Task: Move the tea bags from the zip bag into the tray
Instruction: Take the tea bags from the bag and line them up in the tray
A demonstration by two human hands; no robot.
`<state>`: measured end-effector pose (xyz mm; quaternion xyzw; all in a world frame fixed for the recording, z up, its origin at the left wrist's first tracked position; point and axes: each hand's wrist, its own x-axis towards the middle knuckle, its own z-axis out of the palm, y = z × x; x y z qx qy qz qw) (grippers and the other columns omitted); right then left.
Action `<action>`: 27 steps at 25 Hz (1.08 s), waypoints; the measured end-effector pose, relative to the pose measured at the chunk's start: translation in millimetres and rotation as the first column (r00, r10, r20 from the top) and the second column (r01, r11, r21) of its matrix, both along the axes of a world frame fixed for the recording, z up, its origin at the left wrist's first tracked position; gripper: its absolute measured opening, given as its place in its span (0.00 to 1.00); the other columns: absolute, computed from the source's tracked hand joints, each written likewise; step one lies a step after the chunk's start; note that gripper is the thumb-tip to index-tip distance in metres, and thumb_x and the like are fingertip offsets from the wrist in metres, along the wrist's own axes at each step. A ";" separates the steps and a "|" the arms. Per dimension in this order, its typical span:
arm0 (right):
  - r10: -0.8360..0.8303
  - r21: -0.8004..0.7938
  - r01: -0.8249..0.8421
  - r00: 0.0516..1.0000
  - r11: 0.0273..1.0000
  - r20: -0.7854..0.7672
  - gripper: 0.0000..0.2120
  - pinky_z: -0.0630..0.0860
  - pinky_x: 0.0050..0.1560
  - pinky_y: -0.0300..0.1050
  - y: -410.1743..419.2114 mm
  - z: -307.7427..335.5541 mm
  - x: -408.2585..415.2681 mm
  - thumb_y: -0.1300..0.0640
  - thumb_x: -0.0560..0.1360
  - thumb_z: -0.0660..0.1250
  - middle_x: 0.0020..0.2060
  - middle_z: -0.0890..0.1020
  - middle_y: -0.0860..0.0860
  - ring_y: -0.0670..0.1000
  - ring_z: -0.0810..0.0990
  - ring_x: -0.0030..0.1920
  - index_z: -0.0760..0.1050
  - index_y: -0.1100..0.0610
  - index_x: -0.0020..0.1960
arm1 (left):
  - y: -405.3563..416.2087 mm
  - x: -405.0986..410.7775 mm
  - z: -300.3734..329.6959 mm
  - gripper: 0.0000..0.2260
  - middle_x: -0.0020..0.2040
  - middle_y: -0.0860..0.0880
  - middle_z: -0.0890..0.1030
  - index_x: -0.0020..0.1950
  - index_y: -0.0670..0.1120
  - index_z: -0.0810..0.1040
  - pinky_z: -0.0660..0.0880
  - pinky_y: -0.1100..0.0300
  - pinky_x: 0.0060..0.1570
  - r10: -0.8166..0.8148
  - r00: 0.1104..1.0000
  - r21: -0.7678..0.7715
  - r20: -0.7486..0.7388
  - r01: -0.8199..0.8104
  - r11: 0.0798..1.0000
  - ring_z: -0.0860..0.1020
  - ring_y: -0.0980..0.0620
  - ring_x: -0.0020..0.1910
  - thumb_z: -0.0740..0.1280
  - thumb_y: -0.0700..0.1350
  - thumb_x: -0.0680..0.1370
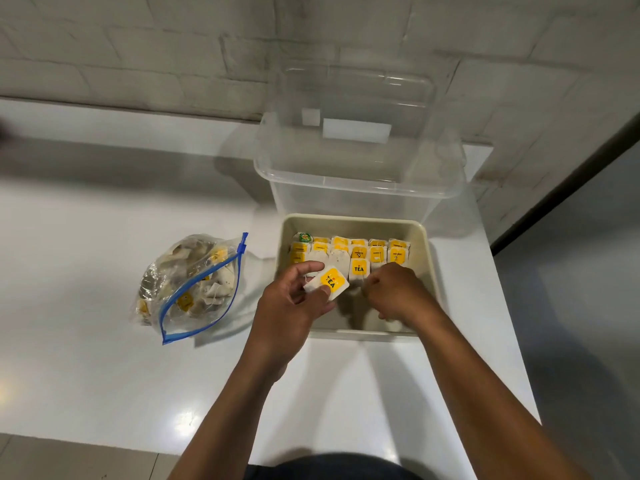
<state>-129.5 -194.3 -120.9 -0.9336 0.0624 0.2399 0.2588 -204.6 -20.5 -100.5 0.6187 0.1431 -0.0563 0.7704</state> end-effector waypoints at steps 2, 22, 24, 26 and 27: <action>0.038 -0.059 -0.037 0.999 0.998 0.010 0.08 0.74 0.36 0.39 0.9 -6.5 -1.8 0.52 0.74 0.63 0.38 0.80 0.50 0.54 0.80 0.37 0.77 0.54 0.42 | 5.4 -1.7 -1.1 0.13 0.54 0.44 0.84 0.59 0.46 0.79 0.82 0.55 0.49 0.009 1.000 0.014 -0.003 -0.009 1.000 0.84 0.47 0.52 0.68 0.32 0.78; 0.115 -0.112 -0.099 0.982 0.989 0.150 0.11 0.77 0.50 0.43 5.3 -18.2 -3.7 0.50 0.78 0.63 0.49 0.85 0.48 0.53 0.82 0.50 0.84 0.49 0.52 | 7.9 -8.8 -5.4 0.12 0.52 0.46 0.85 0.57 0.46 0.80 0.82 0.52 0.52 -0.040 0.999 0.019 -0.014 0.040 0.999 0.84 0.47 0.53 0.68 0.33 0.78; 0.097 -0.089 -0.083 0.980 0.993 0.176 0.11 0.79 0.51 0.46 1.1 -10.9 -7.6 0.51 0.78 0.63 0.46 0.85 0.46 0.51 0.82 0.48 0.84 0.49 0.49 | 7.5 -7.8 -5.7 0.12 0.52 0.47 0.85 0.57 0.47 0.80 0.82 0.52 0.51 -0.027 1.000 0.018 -0.015 0.027 0.999 0.84 0.47 0.54 0.68 0.33 0.78; 0.039 0.020 -0.045 0.971 0.999 0.236 0.10 0.79 0.49 0.45 -2.9 2.8 -13.8 0.51 0.78 0.63 0.45 0.85 0.42 0.47 0.82 0.47 0.84 0.47 0.47 | 4.9 -5.4 -7.6 0.13 0.51 0.51 0.85 0.56 0.53 0.80 0.81 0.49 0.53 0.006 1.000 0.111 0.013 -0.007 0.994 0.84 0.46 0.52 0.71 0.38 0.76; -0.007 0.145 -0.029 0.970 0.989 0.243 0.09 0.79 0.47 0.43 -4.5 11.4 -16.5 0.50 0.78 0.64 0.45 0.85 0.40 0.45 0.82 0.46 0.84 0.46 0.47 | 2.7 -2.7 -8.9 0.12 0.49 0.55 0.84 0.55 0.57 0.79 0.81 0.47 0.53 0.018 0.999 0.211 0.043 -0.027 0.977 0.84 0.47 0.50 0.72 0.43 0.74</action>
